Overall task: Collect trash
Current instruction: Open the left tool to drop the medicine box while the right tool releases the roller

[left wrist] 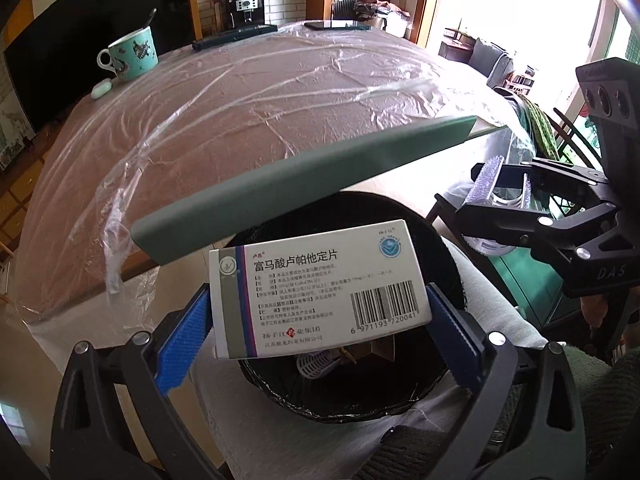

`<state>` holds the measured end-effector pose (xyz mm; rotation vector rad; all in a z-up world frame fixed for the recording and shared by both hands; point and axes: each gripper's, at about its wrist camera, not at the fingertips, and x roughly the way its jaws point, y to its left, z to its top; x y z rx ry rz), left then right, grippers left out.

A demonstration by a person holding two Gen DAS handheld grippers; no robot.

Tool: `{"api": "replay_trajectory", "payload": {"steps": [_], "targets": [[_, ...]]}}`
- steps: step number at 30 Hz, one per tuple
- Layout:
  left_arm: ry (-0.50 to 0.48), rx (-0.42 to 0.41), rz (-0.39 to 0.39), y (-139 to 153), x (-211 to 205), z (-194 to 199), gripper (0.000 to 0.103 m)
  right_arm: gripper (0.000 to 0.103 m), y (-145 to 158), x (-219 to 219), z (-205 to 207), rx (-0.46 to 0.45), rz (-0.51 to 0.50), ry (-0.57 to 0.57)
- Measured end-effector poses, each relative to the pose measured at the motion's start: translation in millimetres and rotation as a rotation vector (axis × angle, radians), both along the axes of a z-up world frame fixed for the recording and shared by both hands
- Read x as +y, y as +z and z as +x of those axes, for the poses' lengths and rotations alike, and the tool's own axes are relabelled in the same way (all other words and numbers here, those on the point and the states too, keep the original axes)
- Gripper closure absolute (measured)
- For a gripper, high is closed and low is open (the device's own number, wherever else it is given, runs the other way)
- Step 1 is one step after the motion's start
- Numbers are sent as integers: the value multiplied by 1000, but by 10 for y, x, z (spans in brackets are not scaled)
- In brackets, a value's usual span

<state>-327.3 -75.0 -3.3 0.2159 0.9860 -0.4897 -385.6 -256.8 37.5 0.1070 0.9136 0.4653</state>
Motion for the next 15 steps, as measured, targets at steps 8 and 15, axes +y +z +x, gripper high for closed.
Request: {"api": "replay_trajectory", "payload": {"steps": [8, 15], "targets": [[-5, 46, 28, -247, -26, 24, 3, 29, -208, 20, 37, 46, -9, -2], [-3, 75, 54, -454, -52, 84, 3, 29, -414, 55, 101, 87, -21, -9]]}}
